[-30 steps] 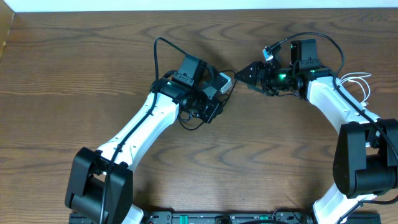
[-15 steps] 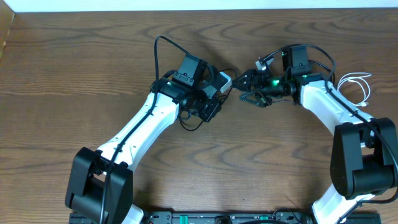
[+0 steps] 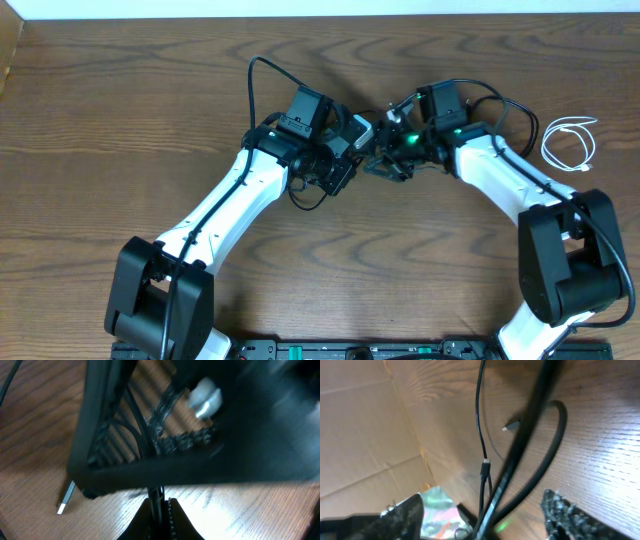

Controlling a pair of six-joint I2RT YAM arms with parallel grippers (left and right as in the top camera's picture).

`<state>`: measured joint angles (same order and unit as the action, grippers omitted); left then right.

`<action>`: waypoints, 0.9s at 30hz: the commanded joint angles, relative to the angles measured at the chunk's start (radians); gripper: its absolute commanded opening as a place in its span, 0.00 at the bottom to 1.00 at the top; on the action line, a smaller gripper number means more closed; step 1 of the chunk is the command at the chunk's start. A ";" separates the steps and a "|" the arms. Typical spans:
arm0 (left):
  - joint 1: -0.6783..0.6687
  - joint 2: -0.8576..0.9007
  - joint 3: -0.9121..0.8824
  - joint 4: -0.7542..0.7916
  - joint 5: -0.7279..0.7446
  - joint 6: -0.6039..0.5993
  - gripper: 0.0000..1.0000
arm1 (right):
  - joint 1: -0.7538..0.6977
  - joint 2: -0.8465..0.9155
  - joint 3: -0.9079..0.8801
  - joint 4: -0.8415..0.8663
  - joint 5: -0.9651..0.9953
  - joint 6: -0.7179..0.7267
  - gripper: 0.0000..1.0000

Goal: Untangle cables

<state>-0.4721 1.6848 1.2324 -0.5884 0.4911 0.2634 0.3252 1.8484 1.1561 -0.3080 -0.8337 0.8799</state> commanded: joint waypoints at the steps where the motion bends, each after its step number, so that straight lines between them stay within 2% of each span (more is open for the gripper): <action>1: 0.005 0.003 0.001 0.001 -0.009 0.013 0.08 | 0.032 0.003 -0.006 0.015 0.100 0.058 0.59; 4: 0.005 0.003 0.000 0.000 -0.009 0.013 0.08 | 0.039 0.003 -0.007 0.041 0.143 0.071 0.37; 5: 0.005 0.003 0.000 -0.002 -0.009 0.013 0.07 | 0.039 0.003 -0.007 0.047 0.151 0.071 0.34; 9: 0.005 0.003 0.000 -0.009 -0.009 0.012 0.08 | 0.039 0.003 -0.007 0.056 0.205 0.067 0.01; 11: 0.005 0.003 0.000 -0.010 -0.008 0.006 0.07 | 0.040 0.003 -0.007 0.058 0.229 0.043 0.01; 12: 0.005 0.003 0.000 -0.010 -0.008 -0.005 0.14 | 0.043 0.003 -0.006 0.058 0.254 0.005 0.01; 14: 0.005 0.003 0.000 -0.014 -0.005 -0.007 0.37 | 0.046 0.003 -0.007 0.057 0.269 -0.051 0.01; 15: 0.005 0.003 0.000 -0.017 -0.005 -0.007 0.45 | 0.048 0.003 -0.007 0.056 0.275 -0.072 0.01; 17: 0.008 0.003 0.000 -0.020 -0.005 -0.007 0.56 | 0.052 0.003 -0.007 0.054 0.286 -0.115 0.01; 20: 0.020 0.001 0.000 -0.021 -0.005 -0.034 0.61 | 0.056 0.003 -0.007 0.051 0.309 -0.156 0.01; 27: 0.106 0.000 0.000 -0.022 -0.006 -0.132 0.62 | 0.056 0.003 -0.007 0.034 0.391 -0.271 0.01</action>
<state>-0.4141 1.6859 1.2324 -0.6048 0.4911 0.2005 0.3737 1.8484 1.1545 -0.2687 -0.5079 0.7029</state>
